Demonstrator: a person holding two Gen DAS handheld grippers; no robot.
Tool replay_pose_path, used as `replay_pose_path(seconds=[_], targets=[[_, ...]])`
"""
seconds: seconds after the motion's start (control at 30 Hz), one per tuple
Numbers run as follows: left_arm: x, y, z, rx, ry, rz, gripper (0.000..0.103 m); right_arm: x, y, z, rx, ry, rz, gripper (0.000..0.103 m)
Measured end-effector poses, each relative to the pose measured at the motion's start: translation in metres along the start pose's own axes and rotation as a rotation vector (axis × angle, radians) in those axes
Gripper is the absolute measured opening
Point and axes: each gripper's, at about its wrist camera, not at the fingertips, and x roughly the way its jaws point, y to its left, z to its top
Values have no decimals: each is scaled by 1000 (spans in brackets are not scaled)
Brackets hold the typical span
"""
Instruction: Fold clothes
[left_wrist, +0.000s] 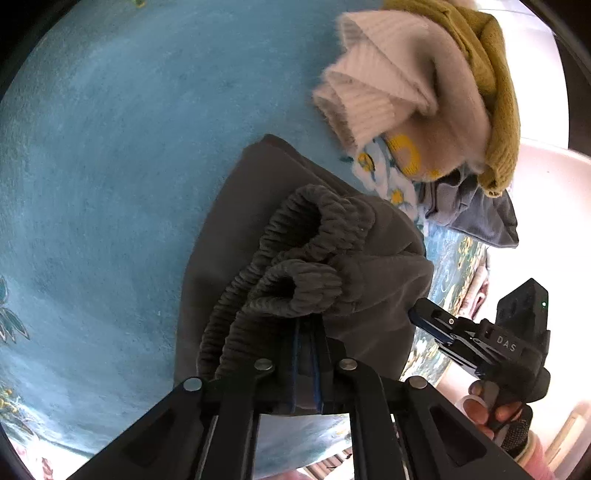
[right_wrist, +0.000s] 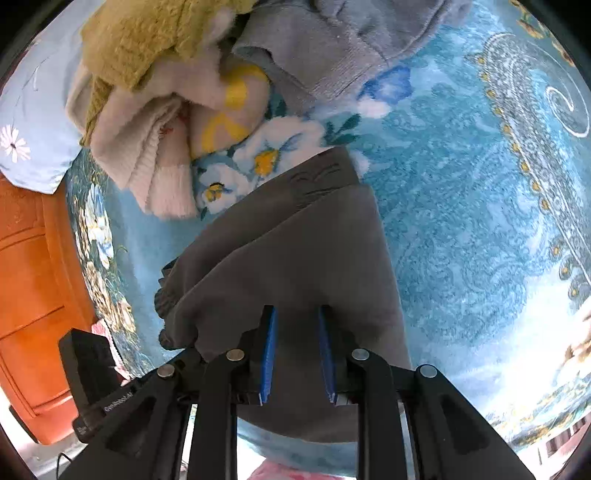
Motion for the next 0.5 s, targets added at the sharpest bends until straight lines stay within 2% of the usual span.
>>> replay_pose_path(seconds=[0.17, 0.27, 0.3, 0.37, 0.4, 0.47, 0.5], targets=[[4, 2, 1, -4, 3, 3, 9, 10, -7, -1, 37, -7, 13, 23], [6, -8, 6, -13, 17, -26, 9, 2, -5, 0, 52, -1, 23, 24], [4, -12, 7, 1, 14, -35, 9, -3, -3, -1, 38, -8, 27, 26], [-11, -15, 6, 44, -7, -42, 10, -14, -1, -3, 4, -27, 25, 38], [-16, -16, 6, 61, -17, -35, 12, -18, -3, -3, -9, -39, 8, 41], [-22, -11, 8, 84, -38, 36, 26, -23, -7, -3, -20, -62, -32, 52], [-20, -7, 9, 81, -42, 55, 46, -22, -13, -2, -7, -61, -44, 52]])
